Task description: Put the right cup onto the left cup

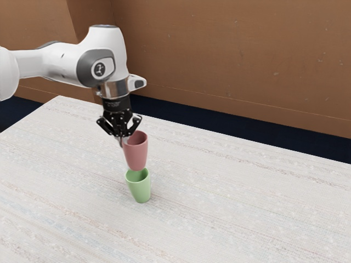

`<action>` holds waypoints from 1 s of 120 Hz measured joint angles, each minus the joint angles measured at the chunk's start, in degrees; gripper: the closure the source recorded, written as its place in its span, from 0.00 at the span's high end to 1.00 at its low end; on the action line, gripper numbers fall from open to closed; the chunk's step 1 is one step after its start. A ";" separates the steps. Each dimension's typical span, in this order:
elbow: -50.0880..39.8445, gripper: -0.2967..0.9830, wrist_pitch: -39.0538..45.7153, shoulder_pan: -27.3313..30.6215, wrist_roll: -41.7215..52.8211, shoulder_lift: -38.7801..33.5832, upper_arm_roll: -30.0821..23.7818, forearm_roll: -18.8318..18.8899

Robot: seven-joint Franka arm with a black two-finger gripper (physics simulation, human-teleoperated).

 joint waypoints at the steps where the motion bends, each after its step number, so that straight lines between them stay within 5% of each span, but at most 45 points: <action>1: 0.04 0.15 0.01 -0.06 0.00 0.09 0.00 0.01; 120: -1.14 0.15 1.52 0.50 -0.27 2.25 0.10 0.36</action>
